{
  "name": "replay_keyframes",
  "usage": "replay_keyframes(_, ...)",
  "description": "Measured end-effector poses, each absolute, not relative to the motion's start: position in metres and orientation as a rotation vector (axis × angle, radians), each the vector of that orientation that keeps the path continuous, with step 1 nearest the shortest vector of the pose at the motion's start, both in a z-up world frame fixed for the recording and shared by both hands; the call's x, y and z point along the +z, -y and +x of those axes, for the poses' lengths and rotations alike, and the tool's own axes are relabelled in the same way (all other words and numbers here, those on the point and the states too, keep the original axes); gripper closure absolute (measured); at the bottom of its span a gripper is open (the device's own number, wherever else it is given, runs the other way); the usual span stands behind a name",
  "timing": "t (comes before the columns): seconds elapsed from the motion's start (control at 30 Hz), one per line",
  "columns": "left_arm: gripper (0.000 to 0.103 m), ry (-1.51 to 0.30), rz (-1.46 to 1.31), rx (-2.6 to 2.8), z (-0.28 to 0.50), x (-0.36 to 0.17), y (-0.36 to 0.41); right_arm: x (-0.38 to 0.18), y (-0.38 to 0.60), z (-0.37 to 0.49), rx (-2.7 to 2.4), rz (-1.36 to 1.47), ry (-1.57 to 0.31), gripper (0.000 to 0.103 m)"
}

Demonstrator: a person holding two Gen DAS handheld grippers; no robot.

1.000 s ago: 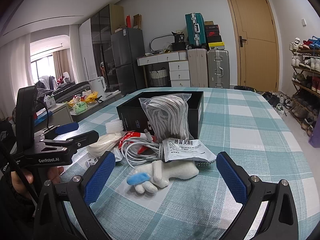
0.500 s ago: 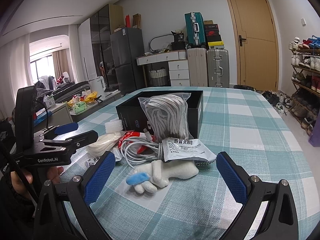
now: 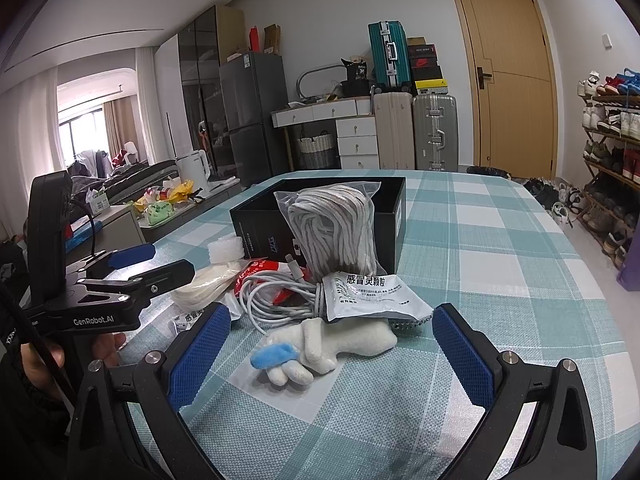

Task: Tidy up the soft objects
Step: 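Grasp the bagged white rope with the left tool while the right tool grasps the white plush toy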

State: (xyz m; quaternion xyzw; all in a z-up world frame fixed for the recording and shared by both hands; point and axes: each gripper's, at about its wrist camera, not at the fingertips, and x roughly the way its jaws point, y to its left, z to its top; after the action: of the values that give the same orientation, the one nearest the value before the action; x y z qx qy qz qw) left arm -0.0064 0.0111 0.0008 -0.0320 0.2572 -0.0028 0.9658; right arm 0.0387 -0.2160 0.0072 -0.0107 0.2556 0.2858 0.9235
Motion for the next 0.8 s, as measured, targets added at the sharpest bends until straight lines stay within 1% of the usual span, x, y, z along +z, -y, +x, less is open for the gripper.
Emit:
replay_keyframes(0.43,0.0,-0.608,-0.083,-0.012,0.01,-0.005,-0.016,-0.001,0.208,0.051,0.585,-0.05,-0.617,0.0)
replay_keyframes(0.8,0.0,-0.701,-0.027,-0.018,0.02,-0.014,-0.008,-0.011,0.193,0.068,0.578,-0.124,-0.746,0.0)
